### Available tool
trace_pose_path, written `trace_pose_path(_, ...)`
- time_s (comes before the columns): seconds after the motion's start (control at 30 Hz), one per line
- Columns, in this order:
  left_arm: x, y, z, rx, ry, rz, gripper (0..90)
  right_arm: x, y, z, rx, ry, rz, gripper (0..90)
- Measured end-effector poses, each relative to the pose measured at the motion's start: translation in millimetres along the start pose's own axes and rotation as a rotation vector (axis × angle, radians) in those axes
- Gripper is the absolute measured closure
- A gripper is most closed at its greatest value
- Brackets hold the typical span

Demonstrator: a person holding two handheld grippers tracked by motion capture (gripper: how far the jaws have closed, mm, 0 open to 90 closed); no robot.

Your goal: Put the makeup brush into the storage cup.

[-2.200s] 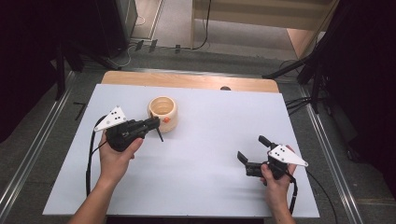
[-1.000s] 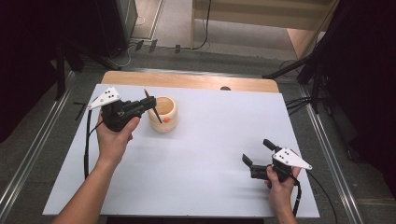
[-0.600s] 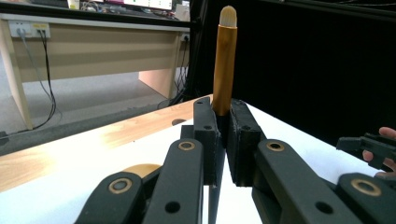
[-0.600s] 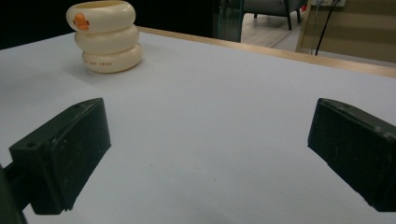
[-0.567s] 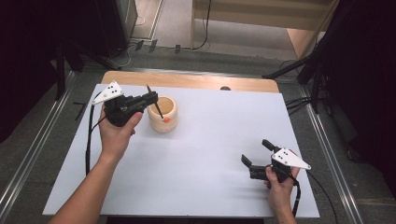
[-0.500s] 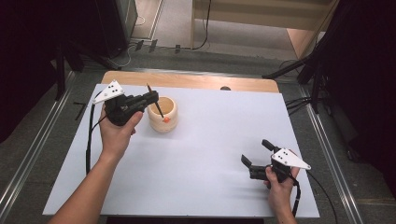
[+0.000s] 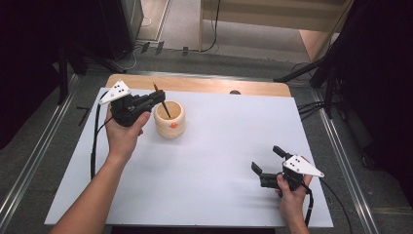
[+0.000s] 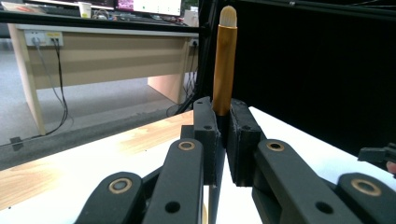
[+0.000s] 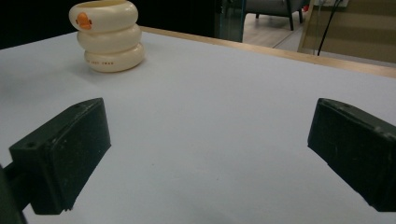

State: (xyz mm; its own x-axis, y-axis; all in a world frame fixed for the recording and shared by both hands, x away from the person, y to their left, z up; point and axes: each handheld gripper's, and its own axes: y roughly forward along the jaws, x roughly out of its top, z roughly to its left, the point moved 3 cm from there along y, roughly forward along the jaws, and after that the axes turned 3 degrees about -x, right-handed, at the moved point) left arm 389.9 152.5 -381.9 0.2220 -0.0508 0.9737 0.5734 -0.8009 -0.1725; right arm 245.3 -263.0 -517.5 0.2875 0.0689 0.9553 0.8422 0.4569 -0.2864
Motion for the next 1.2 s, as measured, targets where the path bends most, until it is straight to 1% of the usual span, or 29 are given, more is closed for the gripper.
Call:
trace_pose_path(0.27,-2.0,4.3,6.9,0.023,0.004,-0.004,85.3,0.2,-0.3,0.2,-0.003,0.000,-0.003,0.0)
trace_pose_path(0.4,-3.9,6.6,9.8,0.027,0.000,-0.006,85.3,0.4,-0.4,0.1,-0.005,0.001,-0.002,0.0)
trace_pose_path(0.7,-10.2,12.8,13.6,0.043,0.003,0.013,85.3,1.2,-0.5,1.6,-0.004,-0.001,-0.005,0.0)
trace_pose_path(0.83,-13.5,15.5,14.3,0.046,0.012,0.027,85.3,2.2,-1.0,1.9,-0.003,-0.003,-0.010,0.0)
trace_pose_path(0.9,-15.2,16.7,14.7,0.051,0.009,0.023,85.3,2.7,-1.3,2.4,-0.002,-0.003,-0.012,0.0)
trace_pose_path(1.1,-23.2,19.9,17.7,0.064,-0.006,0.034,85.3,2.8,-1.2,3.4,0.002,-0.005,-0.009,0.0)
trace_pose_path(1.2,-26.4,21.2,19.5,0.071,-0.003,0.038,85.3,2.8,-1.3,3.2,0.001,-0.003,-0.010,0.0)
